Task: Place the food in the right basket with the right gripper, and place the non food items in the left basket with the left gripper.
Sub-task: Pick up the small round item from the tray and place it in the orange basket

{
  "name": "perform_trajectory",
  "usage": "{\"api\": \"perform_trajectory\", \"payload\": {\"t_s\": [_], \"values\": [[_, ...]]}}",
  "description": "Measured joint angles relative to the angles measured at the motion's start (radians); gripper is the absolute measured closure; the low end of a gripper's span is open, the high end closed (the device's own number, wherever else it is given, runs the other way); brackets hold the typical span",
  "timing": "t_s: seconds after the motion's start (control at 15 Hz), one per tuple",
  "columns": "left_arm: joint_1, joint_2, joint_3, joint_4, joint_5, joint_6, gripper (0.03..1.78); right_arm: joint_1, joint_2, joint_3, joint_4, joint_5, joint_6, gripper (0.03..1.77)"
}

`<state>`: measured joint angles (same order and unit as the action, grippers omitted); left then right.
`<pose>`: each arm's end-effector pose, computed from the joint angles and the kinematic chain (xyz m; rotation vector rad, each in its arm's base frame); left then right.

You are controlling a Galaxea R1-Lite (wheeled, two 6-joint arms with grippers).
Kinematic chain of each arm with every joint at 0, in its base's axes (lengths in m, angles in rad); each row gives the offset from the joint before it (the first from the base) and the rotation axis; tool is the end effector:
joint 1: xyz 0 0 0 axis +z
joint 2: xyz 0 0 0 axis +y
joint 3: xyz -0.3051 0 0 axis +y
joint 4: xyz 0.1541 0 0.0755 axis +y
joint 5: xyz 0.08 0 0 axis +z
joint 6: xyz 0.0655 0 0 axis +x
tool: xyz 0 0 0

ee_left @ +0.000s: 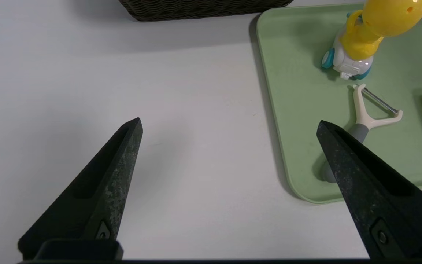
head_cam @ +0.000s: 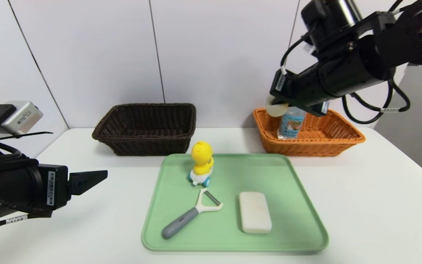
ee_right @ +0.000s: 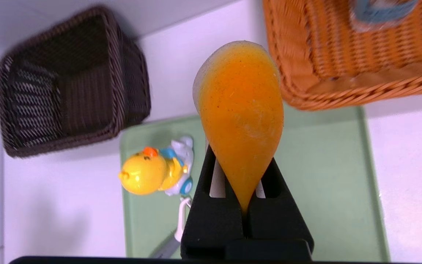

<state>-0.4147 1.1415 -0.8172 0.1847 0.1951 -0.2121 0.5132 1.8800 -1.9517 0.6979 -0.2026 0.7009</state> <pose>0.1599 -0.0565 0.2296 -0.0540 0.5060 -0.1620 0.3183 0.1643 0.2925 0.4549 0.6607 0.0805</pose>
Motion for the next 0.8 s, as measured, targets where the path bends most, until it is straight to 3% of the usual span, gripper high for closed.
{"api": "perform_trajectory", "payload": {"t_s": [0.33,0.8], "values": [[-0.008,0.013,0.0,-0.006,0.0,-0.002,0.12,-0.169,-0.067,0.0,0.012,0.005,-0.003,1.71],[-0.013,0.023,-0.001,-0.006,0.0,-0.002,0.12,-0.39,-0.042,0.001,0.037,0.077,0.0,1.71]]}}
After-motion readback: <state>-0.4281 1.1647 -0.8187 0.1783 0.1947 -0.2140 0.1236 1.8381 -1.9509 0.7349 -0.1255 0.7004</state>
